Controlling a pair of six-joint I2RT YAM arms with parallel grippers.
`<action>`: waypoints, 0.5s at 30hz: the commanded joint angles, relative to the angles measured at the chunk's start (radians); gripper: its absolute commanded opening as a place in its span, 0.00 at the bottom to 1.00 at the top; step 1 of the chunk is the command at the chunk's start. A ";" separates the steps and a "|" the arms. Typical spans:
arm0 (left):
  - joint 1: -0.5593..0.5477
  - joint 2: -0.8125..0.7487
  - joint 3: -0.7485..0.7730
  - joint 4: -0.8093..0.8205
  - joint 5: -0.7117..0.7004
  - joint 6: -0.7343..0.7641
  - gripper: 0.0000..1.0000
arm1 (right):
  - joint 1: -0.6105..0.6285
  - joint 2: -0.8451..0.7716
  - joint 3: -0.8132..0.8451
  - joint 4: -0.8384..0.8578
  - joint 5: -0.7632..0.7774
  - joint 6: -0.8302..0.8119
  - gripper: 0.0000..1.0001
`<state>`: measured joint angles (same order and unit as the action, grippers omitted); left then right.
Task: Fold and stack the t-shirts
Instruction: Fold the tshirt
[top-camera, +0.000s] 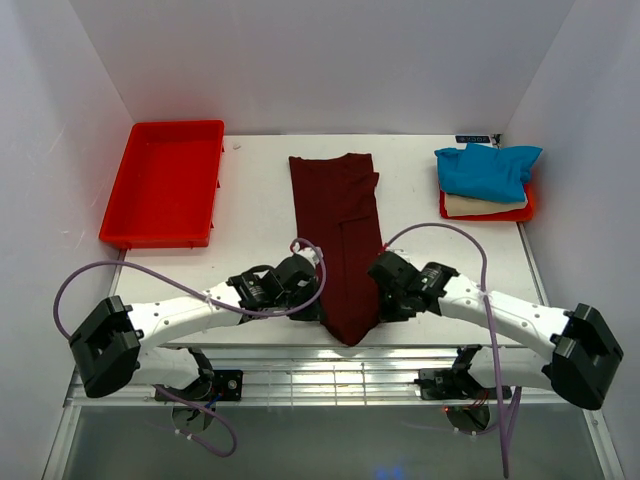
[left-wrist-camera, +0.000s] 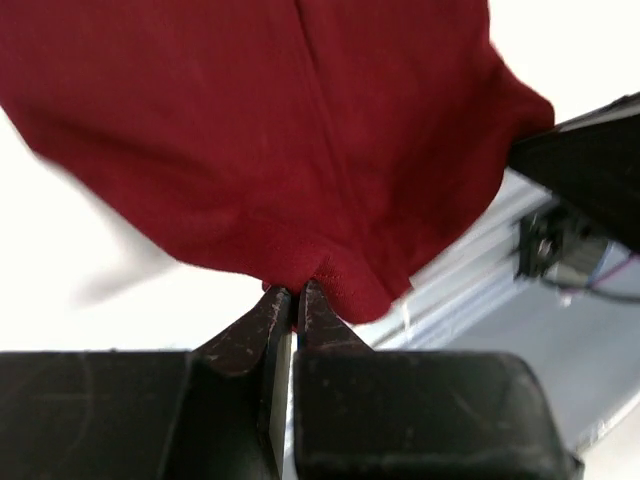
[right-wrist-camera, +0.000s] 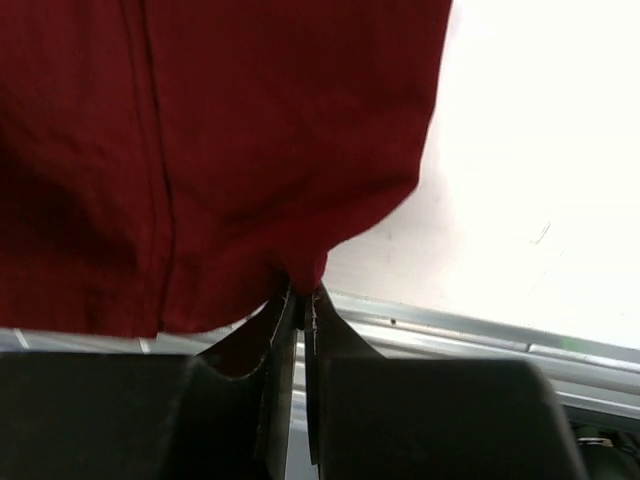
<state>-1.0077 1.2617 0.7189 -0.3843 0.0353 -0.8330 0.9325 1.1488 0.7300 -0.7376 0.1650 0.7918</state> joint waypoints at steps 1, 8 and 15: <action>0.040 0.022 0.050 -0.018 -0.074 0.052 0.10 | 0.003 0.101 0.115 -0.006 0.126 -0.051 0.08; 0.173 0.073 0.062 0.044 -0.068 0.124 0.10 | -0.026 0.278 0.264 0.032 0.244 -0.138 0.08; 0.245 0.195 0.160 0.105 -0.074 0.204 0.10 | -0.107 0.399 0.393 0.064 0.321 -0.252 0.08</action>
<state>-0.7864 1.4334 0.8112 -0.3416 -0.0204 -0.6884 0.8631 1.5181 1.0489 -0.7120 0.4042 0.6102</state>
